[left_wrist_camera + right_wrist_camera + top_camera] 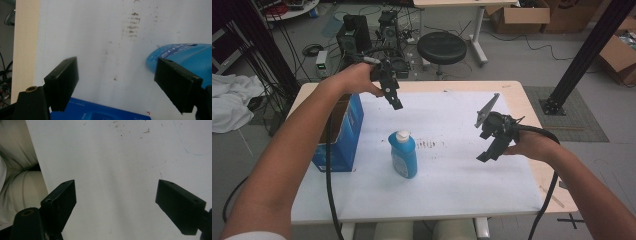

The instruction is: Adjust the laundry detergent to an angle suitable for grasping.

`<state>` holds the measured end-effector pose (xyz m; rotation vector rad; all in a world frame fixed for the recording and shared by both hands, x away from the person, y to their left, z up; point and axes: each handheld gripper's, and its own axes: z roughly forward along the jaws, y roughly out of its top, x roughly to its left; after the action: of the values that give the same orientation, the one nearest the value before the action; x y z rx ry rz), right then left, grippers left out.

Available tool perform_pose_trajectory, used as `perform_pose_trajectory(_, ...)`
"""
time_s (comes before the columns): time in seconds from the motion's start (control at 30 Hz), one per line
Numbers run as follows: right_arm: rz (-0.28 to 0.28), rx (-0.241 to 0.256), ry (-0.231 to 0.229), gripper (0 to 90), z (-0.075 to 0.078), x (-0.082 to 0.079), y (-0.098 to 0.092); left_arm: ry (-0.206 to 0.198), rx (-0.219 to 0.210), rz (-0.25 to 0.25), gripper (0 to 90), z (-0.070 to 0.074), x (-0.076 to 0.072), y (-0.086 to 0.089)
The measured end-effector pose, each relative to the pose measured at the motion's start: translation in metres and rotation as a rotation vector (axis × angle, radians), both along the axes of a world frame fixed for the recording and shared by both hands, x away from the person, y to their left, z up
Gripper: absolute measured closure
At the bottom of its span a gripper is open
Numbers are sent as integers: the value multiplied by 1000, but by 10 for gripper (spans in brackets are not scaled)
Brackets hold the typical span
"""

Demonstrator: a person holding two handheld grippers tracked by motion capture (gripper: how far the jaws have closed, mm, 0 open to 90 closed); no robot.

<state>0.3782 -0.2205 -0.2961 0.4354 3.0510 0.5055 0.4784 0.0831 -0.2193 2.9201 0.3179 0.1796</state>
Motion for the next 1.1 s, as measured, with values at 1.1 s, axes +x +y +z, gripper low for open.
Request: perform_pose_trajectory(1.1,-6,26,-12,168,3,-3,4,-7,-5,-2,204,2,-2,1)
